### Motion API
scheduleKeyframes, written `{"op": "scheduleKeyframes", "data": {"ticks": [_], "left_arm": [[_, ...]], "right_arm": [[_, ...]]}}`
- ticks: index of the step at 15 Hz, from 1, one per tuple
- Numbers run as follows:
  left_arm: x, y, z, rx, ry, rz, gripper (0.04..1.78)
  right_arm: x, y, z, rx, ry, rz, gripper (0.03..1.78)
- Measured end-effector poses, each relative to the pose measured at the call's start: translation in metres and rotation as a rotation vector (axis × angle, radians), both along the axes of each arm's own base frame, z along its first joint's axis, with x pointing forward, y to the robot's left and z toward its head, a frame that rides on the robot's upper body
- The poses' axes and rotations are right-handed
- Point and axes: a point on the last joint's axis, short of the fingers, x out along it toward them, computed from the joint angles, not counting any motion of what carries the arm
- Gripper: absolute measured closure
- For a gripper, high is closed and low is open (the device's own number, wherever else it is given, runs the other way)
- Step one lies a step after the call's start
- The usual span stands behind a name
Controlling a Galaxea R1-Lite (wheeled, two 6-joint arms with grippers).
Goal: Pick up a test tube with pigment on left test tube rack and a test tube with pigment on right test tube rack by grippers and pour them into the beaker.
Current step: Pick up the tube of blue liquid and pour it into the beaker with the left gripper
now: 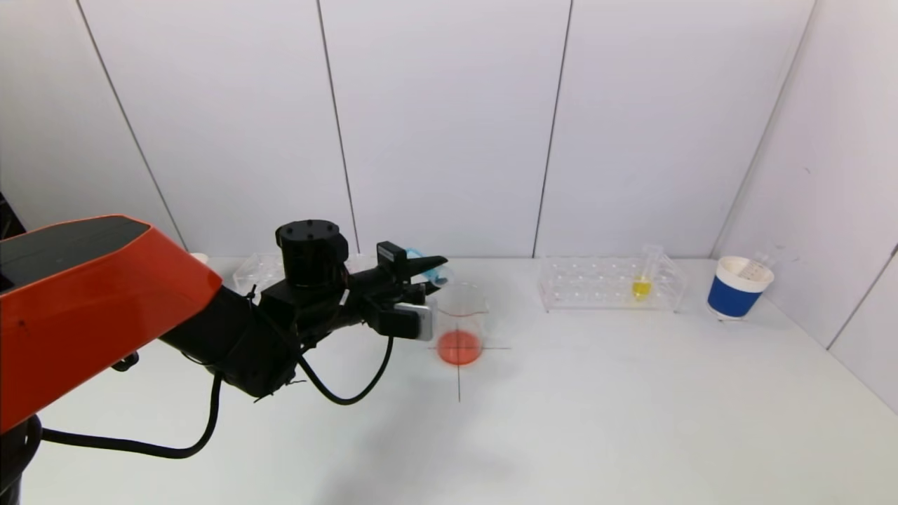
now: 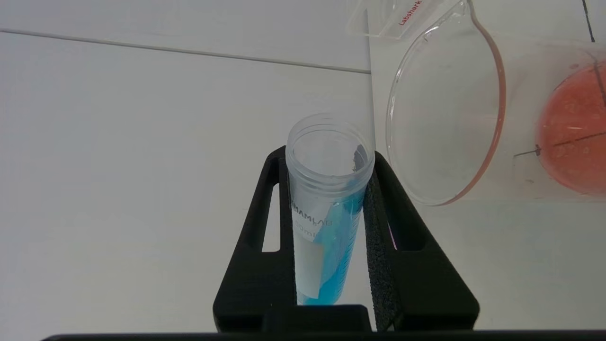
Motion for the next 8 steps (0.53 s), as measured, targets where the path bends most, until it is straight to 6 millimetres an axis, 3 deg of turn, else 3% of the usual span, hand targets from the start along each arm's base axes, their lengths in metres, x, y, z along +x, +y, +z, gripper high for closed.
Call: {"op": "scheduleKeyframes", "data": {"ticks": [8], "left_arm": [[0.009,-0.0073,-0.0016,0.019,-0.01,0.052,1.38]], "right_arm": [[0.0,0.0,0.0,0.0,0.0,0.0,0.04]]}}
